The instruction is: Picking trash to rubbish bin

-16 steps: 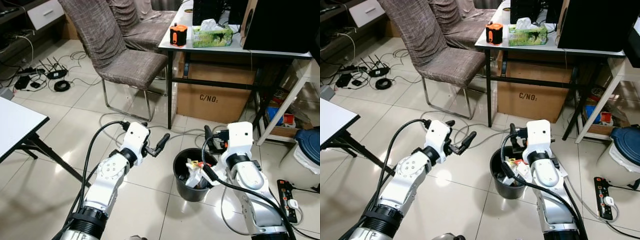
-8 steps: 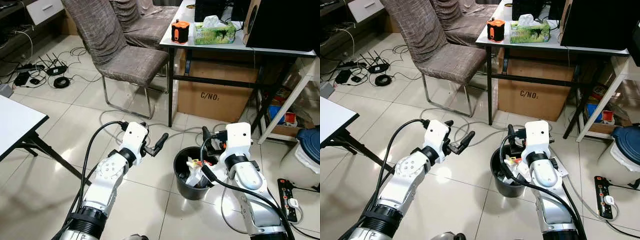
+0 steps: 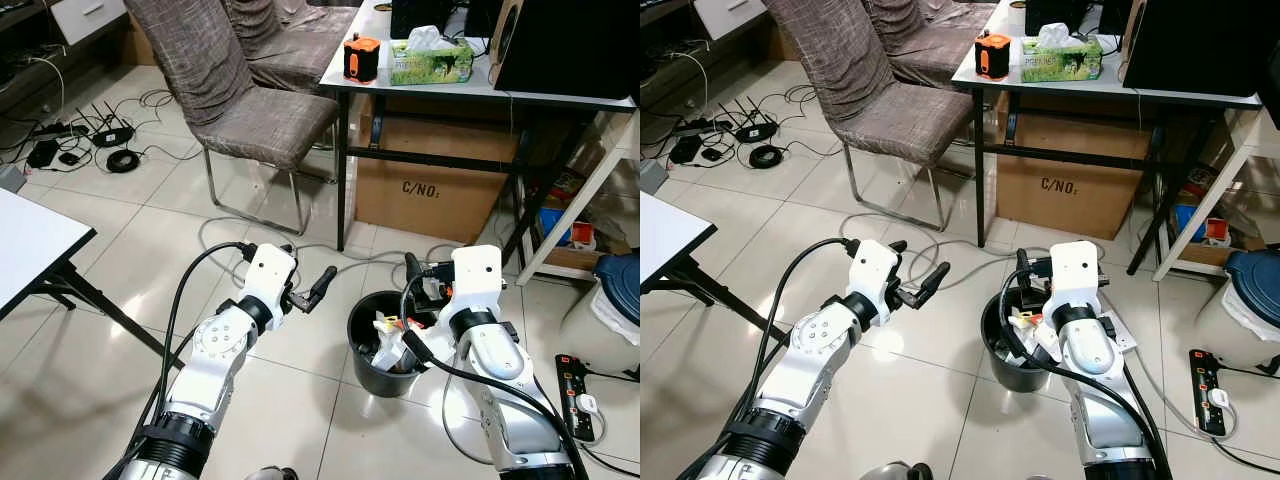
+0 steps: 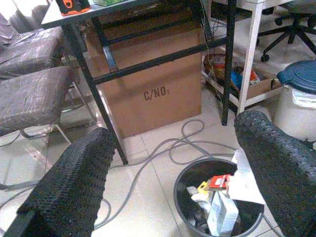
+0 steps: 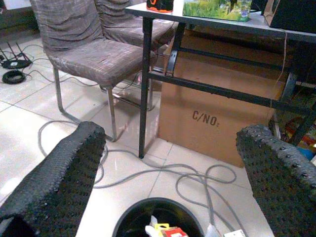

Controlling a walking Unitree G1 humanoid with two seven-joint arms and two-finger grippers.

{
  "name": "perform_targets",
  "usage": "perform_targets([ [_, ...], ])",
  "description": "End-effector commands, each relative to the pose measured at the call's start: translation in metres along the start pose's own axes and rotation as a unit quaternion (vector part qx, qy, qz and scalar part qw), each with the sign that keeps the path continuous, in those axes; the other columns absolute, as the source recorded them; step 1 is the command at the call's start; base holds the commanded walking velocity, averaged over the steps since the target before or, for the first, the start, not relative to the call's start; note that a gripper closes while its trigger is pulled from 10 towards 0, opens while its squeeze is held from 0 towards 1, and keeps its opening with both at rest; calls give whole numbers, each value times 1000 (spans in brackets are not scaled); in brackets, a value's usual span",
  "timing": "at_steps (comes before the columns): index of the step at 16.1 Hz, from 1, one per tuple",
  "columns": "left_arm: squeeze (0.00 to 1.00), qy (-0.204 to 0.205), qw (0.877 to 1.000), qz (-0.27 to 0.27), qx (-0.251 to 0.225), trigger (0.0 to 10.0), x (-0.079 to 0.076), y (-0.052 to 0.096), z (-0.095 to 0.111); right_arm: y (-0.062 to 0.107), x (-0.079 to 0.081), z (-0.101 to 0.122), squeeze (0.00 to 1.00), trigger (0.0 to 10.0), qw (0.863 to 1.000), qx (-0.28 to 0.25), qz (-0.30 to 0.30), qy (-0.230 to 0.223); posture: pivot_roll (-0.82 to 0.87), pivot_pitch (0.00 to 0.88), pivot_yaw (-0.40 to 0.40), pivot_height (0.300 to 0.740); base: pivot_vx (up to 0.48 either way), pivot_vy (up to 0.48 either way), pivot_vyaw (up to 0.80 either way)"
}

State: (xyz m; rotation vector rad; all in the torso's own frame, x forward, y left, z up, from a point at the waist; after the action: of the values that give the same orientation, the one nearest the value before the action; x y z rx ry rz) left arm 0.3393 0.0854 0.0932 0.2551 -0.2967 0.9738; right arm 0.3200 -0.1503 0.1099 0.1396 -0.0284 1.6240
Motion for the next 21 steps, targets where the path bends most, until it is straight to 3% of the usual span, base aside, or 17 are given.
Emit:
perform_targets([
  [1, 0, -4, 1000, 5, 10, 10000, 4, 1, -4, -1, 2, -2, 0, 10000, 1000, 3, 4, 0, -90, 98, 93, 740, 0, 0, 0],
  [6, 0, -6, 1000, 6, 14, 10000, 3, 4, -6, -2, 3, -5, 0, 10000, 1000, 9, 9, -9, -85, 98, 90, 740, 0, 0, 0],
  [9, 0, -7, 1000, 8, 16, 10000, 4, 2, -5, -5, 7, -2, 0, 10000, 1000, 5, 25, 7, -80, 98, 91, 740, 0, 0, 725],
  [21, 0, 0, 999, 24, 37, 10000, 10, 3, -11, -3, 11, -5, 0, 10000, 999, 9, 38, -2, -82, 98, 94, 740, 0, 0, 736],
])
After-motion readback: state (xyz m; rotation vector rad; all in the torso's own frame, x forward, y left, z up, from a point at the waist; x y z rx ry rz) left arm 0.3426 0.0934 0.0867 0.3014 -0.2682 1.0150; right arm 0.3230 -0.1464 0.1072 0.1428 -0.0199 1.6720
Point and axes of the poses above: a point about 5 cm out from each wrist's last joint towards the gripper, its own y axis pointing back from the gripper into the wrist, its own z axis along the axis of the wrist's last joint, x = y × z, the point moved 4 cm from there along -y, pointing out of the wrist towards the gripper, and after that the axes turned 13 degrees about -y, right-handed, at the moved point
